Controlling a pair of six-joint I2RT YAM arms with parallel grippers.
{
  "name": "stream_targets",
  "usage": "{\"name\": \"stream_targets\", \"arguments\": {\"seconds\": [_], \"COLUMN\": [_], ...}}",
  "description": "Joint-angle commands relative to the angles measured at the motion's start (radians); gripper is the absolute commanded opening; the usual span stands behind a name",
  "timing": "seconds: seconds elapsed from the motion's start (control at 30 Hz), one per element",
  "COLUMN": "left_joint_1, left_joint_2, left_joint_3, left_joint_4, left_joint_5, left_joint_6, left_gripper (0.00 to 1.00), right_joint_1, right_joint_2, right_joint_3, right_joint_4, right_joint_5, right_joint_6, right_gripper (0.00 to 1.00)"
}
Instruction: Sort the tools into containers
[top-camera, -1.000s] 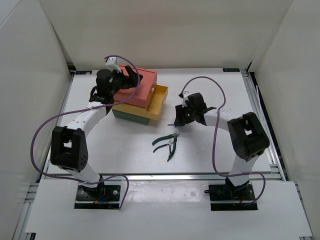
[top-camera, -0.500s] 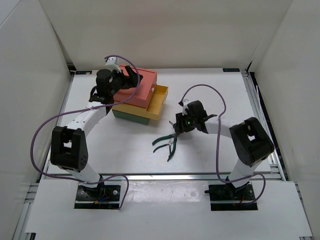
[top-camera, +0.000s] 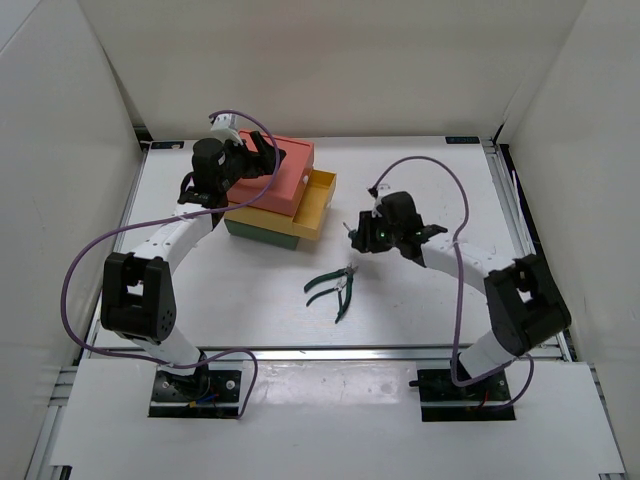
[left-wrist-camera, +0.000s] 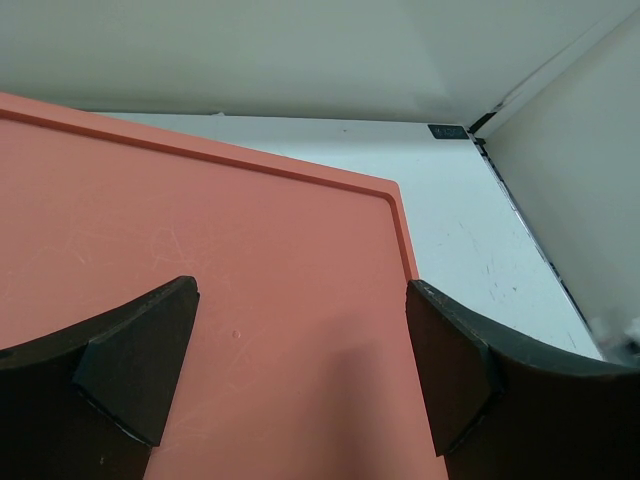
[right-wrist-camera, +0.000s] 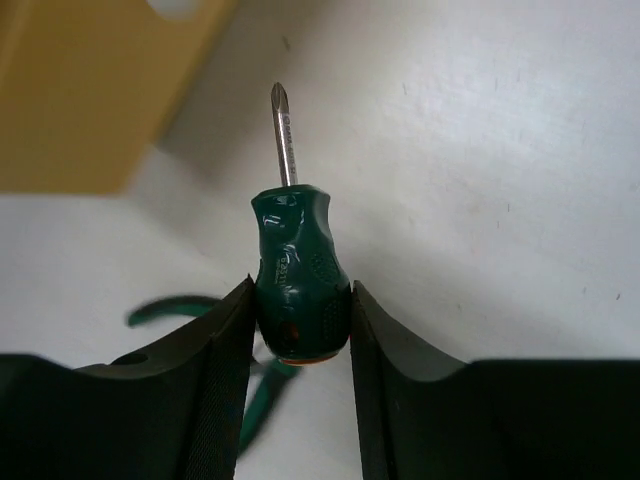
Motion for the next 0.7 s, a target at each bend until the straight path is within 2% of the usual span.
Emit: {"name": "stream_targets", "arguments": {"seconds": [0.0,0.23,0.47,0.57,0.6,0.67], "left_joint_1": [-0.003,-0.003,-0.003,-0.003,-0.003,-0.003], "left_joint_2": [0.012,0.012,0.006,0.012,0.012,0.012], "left_joint_3": [-0.045,-0.047,-0.045,-0.044,-0.045,-0.042], "left_joint_4": [-0.184,-0.184,-0.186,-0.184,-0.184,-0.184], "left_joint_5": [0.033,0.036,0.036,0.036,0.039,0.039], "left_joint_6": [-0.019,-0.021,-0.018,-0.018,-0.018,-0.018], "left_gripper": [0.96,0.97,0.97,0.96,0.97,0.97], "right_joint_1": [0.013,0.106,0.113,0.116,0.119,0.119], "right_joint_2": [-0.083,0.088,0.235,0.254,0.254,0.233], "right_joint_3": [0.114,0.434,0.565,0.585,0.579,0.571], "right_joint_4": [0.044,-0.055,-0.074,-0.043,-0.019,0.030], "right_joint_5": [0.030,0.141,0.135,0.070,0.048,-0.006], "right_joint_6": [0.077,0.098,0.172,0.181,0.178,0.157], "right_gripper": [0.00,0.00,0.00,0.23,0.39,0.47]}}
